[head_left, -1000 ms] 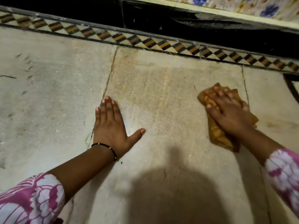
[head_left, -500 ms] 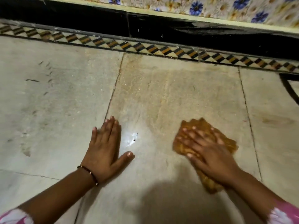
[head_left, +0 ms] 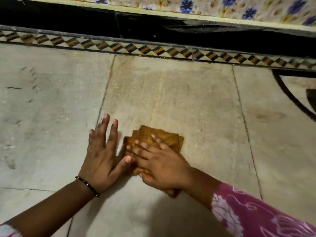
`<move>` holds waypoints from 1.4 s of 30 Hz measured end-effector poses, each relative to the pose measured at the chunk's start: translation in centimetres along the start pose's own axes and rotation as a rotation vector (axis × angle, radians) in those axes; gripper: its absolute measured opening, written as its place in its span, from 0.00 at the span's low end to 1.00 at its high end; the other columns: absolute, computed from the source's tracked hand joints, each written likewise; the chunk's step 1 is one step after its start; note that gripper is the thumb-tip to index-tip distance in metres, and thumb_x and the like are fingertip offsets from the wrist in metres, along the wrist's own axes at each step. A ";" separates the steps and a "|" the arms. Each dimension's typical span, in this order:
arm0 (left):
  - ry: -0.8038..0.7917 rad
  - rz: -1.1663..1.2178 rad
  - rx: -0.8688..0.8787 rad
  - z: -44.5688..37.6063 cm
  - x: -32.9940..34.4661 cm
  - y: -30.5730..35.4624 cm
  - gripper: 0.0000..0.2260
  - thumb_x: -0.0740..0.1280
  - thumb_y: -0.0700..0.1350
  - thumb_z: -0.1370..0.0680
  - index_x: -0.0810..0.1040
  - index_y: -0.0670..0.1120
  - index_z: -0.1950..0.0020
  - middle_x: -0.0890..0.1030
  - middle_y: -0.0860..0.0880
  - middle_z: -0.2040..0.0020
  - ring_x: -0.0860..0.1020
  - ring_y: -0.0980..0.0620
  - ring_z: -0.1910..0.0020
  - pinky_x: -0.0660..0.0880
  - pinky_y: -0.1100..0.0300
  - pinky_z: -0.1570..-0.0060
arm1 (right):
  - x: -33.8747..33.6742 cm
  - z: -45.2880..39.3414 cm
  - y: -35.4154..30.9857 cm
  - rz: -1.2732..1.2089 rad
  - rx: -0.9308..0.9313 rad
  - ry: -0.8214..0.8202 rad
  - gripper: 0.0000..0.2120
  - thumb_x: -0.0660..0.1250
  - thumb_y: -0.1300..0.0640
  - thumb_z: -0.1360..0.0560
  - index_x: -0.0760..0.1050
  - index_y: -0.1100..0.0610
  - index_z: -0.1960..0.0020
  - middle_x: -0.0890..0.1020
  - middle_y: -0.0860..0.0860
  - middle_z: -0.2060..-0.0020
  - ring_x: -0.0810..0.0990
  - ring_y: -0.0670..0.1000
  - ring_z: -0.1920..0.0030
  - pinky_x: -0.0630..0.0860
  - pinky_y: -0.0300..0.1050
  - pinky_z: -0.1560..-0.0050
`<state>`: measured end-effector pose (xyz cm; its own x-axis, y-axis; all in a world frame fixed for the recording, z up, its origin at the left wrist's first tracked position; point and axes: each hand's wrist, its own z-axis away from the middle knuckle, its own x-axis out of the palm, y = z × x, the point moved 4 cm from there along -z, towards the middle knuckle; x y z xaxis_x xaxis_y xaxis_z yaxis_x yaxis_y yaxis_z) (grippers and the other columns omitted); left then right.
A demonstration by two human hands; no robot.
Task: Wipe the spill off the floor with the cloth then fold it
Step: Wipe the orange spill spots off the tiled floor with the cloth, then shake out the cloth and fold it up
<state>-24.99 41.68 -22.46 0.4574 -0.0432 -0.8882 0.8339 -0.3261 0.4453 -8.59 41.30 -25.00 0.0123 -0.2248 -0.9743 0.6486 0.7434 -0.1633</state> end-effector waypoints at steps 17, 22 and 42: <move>-0.500 -0.333 0.269 -2.4 5.7 4.1 0.48 0.51 0.77 0.31 0.56 0.43 0.23 0.58 0.42 0.23 0.58 0.45 0.26 0.52 0.49 0.31 | 1.4 9.2 3.7 0.028 0.320 0.096 0.25 0.55 0.41 0.24 0.64 0.45 0.29 0.68 0.48 0.28 0.59 0.51 0.26 0.50 0.61 0.29; -0.495 -0.355 0.247 -3.1 6.3 3.8 0.50 0.51 0.78 0.33 0.59 0.42 0.24 0.61 0.42 0.25 0.56 0.45 0.26 0.51 0.49 0.31 | -1.0 9.5 15.3 0.025 0.419 0.026 0.31 0.50 0.30 0.28 0.56 0.36 0.26 0.48 0.49 0.23 0.40 0.55 0.24 0.34 0.65 0.30; -0.792 0.428 -0.717 -5.3 -12.3 24.5 0.45 0.61 0.68 0.27 0.42 0.46 0.22 0.55 0.45 0.22 0.56 0.46 0.25 0.55 0.50 0.27 | -24.5 20.8 2.9 -1.003 1.012 0.139 0.10 0.61 0.53 0.20 0.72 0.47 0.40 0.74 0.43 0.43 0.75 0.45 0.44 0.66 0.25 0.49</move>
<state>-8.53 39.24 0.01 0.6349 -0.6849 -0.3574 0.7571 0.4597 0.4641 8.85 35.88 1.61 -0.8022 -0.2708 -0.5322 0.5931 -0.4641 -0.6579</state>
